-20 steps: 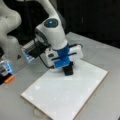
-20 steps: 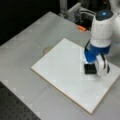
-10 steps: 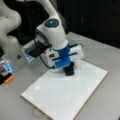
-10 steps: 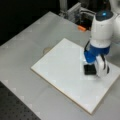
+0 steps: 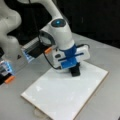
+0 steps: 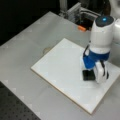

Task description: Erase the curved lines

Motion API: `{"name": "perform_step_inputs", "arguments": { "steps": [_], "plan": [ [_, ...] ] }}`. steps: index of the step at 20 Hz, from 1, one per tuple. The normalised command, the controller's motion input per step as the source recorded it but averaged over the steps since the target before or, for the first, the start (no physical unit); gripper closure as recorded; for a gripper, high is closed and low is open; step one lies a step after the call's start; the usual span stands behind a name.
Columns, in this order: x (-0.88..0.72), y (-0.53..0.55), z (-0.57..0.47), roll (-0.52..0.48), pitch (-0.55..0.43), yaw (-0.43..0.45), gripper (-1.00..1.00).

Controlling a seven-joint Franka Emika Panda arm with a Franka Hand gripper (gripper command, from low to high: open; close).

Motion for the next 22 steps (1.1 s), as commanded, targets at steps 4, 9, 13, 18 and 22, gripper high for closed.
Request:
{"name": "perform_step_inputs", "arguments": {
  "steps": [4,9,13,18,22],
  "plan": [
    [1.0,0.63,-0.67,-0.017,0.25,-0.04,1.0],
    [1.0,0.66,-0.68,-0.039,0.261,-0.094,1.0],
    [1.0,0.73,-0.67,-0.067,0.264,-0.127,1.0],
    [0.98,0.66,-0.48,-0.136,0.312,-0.014,1.0],
    [0.48,0.34,-0.18,-0.213,0.387,0.152,1.0]
  ]
}}
